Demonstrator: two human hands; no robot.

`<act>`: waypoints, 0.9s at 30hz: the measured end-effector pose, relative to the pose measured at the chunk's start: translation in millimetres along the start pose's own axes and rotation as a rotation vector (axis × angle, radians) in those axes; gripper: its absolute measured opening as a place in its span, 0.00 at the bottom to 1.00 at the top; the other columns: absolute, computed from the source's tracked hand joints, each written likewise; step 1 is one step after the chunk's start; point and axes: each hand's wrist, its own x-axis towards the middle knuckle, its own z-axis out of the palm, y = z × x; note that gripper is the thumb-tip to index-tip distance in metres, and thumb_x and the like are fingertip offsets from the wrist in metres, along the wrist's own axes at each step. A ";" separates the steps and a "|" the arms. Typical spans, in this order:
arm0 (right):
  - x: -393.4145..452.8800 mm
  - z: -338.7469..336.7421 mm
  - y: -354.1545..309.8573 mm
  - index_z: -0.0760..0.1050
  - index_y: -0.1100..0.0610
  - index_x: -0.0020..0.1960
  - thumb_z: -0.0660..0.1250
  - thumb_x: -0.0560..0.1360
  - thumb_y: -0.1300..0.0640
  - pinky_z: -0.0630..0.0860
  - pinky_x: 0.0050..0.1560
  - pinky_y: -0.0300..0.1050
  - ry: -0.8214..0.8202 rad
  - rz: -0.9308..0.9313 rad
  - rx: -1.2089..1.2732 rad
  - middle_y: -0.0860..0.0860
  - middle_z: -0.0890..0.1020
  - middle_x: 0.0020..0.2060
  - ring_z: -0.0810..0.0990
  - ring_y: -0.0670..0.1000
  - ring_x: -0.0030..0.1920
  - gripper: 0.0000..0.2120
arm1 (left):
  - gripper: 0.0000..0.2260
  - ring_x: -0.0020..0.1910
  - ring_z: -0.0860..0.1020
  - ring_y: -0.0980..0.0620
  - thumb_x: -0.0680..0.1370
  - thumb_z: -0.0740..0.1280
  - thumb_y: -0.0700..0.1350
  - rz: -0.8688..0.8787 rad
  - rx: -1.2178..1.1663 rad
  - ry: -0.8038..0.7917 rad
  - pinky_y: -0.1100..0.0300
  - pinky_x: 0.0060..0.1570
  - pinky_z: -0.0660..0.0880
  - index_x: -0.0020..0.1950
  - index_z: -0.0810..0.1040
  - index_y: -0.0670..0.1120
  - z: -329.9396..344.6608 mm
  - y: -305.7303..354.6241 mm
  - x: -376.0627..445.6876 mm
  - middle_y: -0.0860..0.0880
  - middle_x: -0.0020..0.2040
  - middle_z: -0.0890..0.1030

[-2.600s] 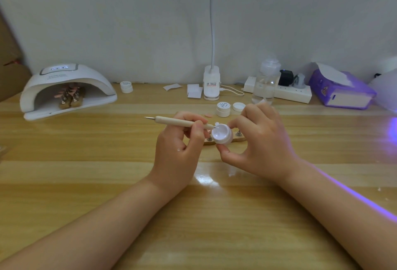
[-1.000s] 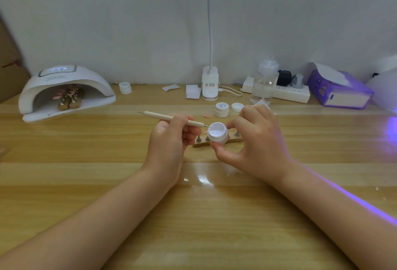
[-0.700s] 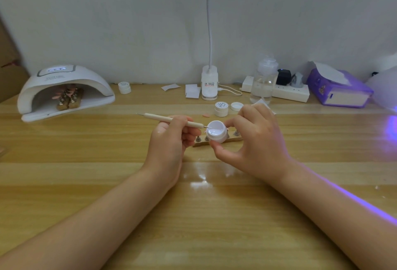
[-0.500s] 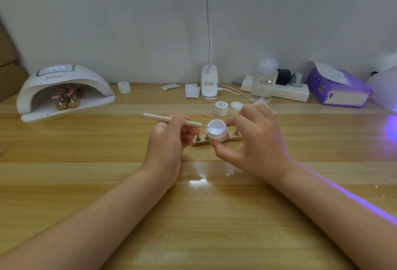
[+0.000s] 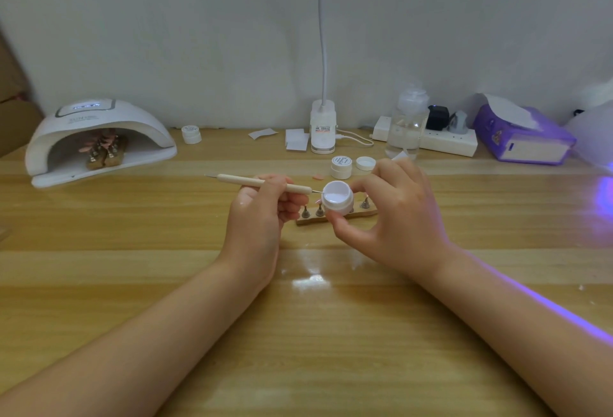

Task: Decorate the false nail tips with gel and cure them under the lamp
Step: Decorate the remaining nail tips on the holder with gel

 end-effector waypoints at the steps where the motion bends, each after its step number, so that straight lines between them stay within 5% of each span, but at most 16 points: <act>1: -0.1 0.1 0.1 0.79 0.60 0.39 0.73 0.66 0.46 0.70 0.39 0.50 -0.002 0.003 -0.001 0.52 0.72 0.32 0.70 0.54 0.38 0.16 | 0.10 0.28 0.78 0.57 0.80 0.57 0.36 0.002 -0.004 -0.001 0.67 0.29 0.72 0.40 0.73 0.42 0.1 0.1 0.0 0.50 0.28 0.80; 24: -0.9 1.8 -3.2 0.79 0.59 0.37 0.72 0.67 0.44 0.71 0.39 0.53 -0.017 -0.010 -0.007 0.52 0.72 0.32 0.71 0.55 0.37 0.17 | 0.10 0.27 0.74 0.58 0.79 0.64 0.48 -0.031 0.013 0.096 0.67 0.29 0.72 0.41 0.75 0.45 1.4 3.4 -4.4 0.51 0.28 0.79; 27: -1.1 2.5 -3.1 0.79 0.59 0.37 0.72 0.67 0.44 0.71 0.38 0.53 -0.008 -0.018 0.000 0.52 0.72 0.32 0.70 0.55 0.36 0.17 | 0.12 0.26 0.73 0.58 0.79 0.64 0.49 -0.095 -0.035 0.102 0.67 0.29 0.72 0.47 0.76 0.39 2.1 3.2 -3.3 0.51 0.27 0.78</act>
